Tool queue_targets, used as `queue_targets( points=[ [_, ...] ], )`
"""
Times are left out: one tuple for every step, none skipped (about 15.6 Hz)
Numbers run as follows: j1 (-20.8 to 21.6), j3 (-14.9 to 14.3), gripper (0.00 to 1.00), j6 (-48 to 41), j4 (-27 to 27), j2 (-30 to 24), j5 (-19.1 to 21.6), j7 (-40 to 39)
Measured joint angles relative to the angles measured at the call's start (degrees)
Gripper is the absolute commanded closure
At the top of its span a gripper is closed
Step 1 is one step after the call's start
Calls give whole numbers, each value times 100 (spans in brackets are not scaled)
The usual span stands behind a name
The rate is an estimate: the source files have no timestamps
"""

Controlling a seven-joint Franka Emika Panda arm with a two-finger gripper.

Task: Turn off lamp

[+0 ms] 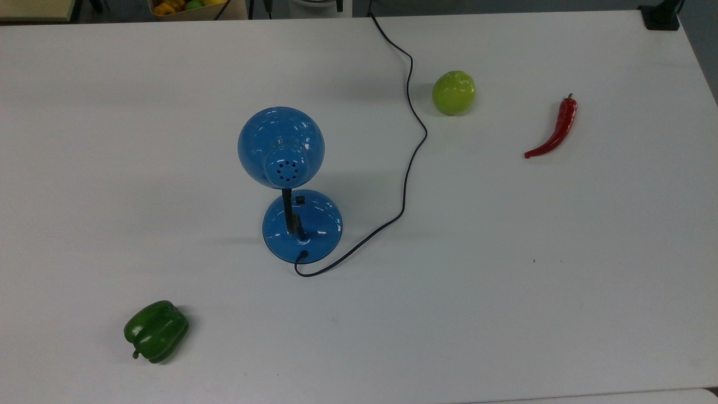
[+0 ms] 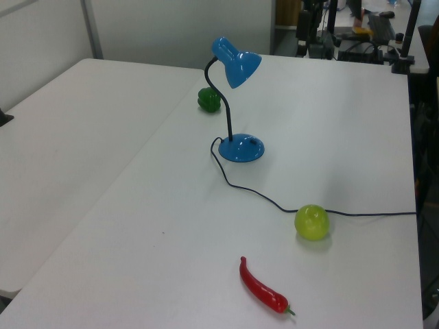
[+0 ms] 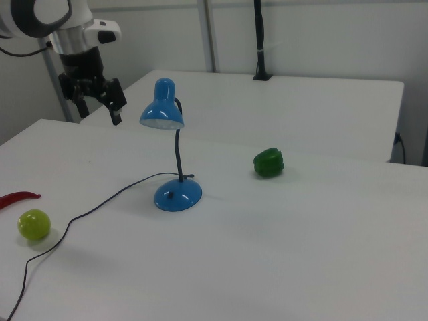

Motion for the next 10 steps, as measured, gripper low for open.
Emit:
queue_targets(
  points=[
    [-4,-6,0,108,-1,7,-1,-233],
    [-9,-19,0,206,-4,17,-1,-404],
    [-16,-36,0,308,-5,31,-1,-529],
    [-30,-46,0,369,-10,43,-1,-594],
    [-49,-47,0,391,-22,50,0,-609],
    [-60,-47,0,393,-27,52,0,-612],
    [-63,-48,0,393,-28,51,0,-612],
    [-61,-48,0,393,-28,51,0,-612],
    [-60,-48,0,393,-28,51,0,-612],
    [-58,-48,0,393,-28,51,0,-612]
  ],
)
